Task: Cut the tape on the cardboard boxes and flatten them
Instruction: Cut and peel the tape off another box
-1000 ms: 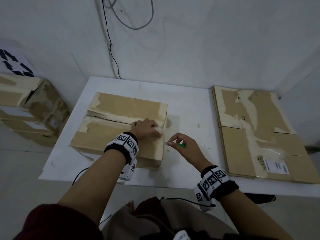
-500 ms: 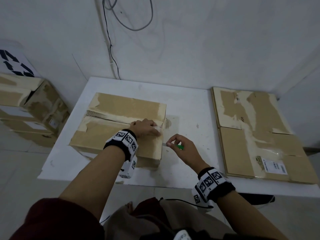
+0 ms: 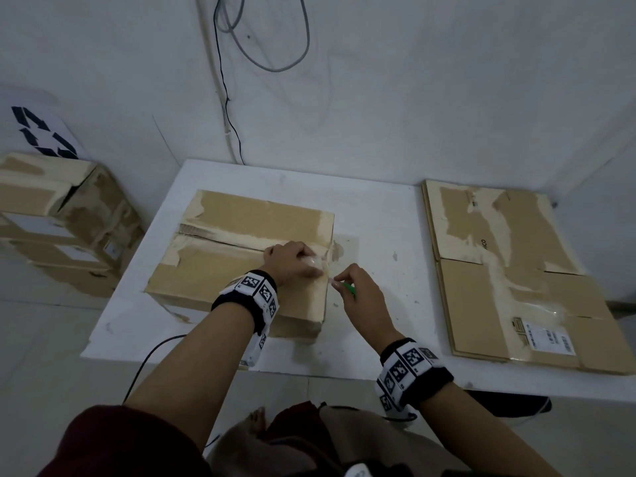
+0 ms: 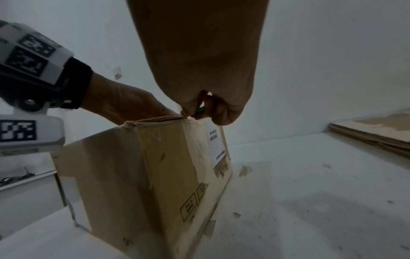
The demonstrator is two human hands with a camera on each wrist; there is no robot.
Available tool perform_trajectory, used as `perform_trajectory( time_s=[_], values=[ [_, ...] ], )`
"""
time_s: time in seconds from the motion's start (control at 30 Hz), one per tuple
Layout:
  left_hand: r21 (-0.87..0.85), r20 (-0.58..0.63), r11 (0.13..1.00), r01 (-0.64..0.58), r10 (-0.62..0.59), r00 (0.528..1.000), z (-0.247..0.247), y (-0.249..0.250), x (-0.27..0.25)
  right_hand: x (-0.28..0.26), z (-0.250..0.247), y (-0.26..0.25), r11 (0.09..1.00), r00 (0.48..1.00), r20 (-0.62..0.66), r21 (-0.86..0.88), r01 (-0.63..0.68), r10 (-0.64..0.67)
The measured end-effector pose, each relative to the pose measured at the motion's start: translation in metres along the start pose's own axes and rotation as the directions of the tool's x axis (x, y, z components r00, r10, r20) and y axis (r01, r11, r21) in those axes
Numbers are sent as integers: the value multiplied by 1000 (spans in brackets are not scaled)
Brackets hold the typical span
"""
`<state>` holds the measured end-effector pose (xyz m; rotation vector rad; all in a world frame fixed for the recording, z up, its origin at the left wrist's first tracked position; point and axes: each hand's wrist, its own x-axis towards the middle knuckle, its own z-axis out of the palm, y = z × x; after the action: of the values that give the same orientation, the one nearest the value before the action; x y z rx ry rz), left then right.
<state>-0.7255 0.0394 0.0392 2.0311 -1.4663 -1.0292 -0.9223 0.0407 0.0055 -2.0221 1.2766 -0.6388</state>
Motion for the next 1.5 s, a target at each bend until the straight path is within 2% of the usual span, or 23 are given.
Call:
perform_trajectory(
  time_s=[0.1, 0.37, 0.47, 0.57, 0.73, 0.8, 0.83, 0.87, 0.93, 0.97, 1.03, 1.1, 1.17, 1.2, 1.23, 1.3, 1.37, 1.43, 1.5],
  values=[
    [-117, -43, 993, -16, 11, 999, -1, -1, -2, 10, 7, -1, 998, 999, -42, -60, 7, -10],
    [-33, -66, 999, -1, -1, 998, 0, -1, 2, 24, 16, -5, 992, 995, -94, -119, 30, -42],
    [-22, -66, 1000, -4, 3, 998, 1, -3, 2, 32, 15, -6, 996, 993, -120, -83, -13, 3],
    [-39, -47, 999, -22, 20, 999, 5, -4, -3, 58, -1, -3, 996, 966, -244, 8, -86, 85],
    [142, 14, 986, -92, 91, 996, 2, 5, -8, 91, -33, -7, 995, 976, -217, 104, -5, 28],
    [211, -48, 966, -149, 163, 986, -5, 13, -5, 88, -32, -5, 993, 974, -224, 118, -1, 27],
    [225, -140, 955, -192, 227, 964, -10, 18, -5, 85, -29, -3, 991, 973, -228, 134, -10, 41],
    [243, -257, 937, -253, 313, 914, -14, 23, -4, 82, -25, 0, 988, 972, -229, 154, -27, 62],
    [331, -422, 869, -368, 485, 766, -20, 35, -7, 78, -18, 4, 976, 969, -225, 211, -53, 101],
    [371, -467, 839, -398, 539, 701, -21, 41, -11, 76, -15, 5, 969, 968, -223, 239, -61, 116],
    [403, -524, 811, -424, 585, 619, -20, 45, -22, 74, -12, 4, 957, 966, -217, 279, -76, 139],
    [477, -524, 783, -399, 617, 587, -15, 40, -37, 76, -12, 3, 947, 965, -212, 310, -81, 152],
    [540, -498, 765, -350, 626, 600, -7, 33, -54, 79, -14, 1, 940, 965, -209, 332, -80, 156],
    [536, -486, 777, -330, 604, 631, -3, 30, -61, 81, -14, 1, 938, 966, -205, 337, -83, 159],
    [522, -467, 800, -294, 557, 686, 0, 27, -67, 82, -14, 0, 935, 966, -200, 344, -86, 162],
    [470, -401, 874, -126, 339, 851, 11, 16, -69, 84, -13, -3, 930, 968, -190, 356, -87, 164],
    [472, -336, 881, 28, 150, 930, 21, -6, -61, 85, -12, -8, 924, 973, -167, 372, -87, 159],
    [504, -303, 859, 85, 83, 949, 25, -19, -54, 84, -11, -11, 910, 979, -125, 403, -99, 162],
    [552, -314, 826, 110, 84, 946, 24, -21, -47, 85, -12, -11, 906, 985, -71, 407, -115, 157]
  ],
)
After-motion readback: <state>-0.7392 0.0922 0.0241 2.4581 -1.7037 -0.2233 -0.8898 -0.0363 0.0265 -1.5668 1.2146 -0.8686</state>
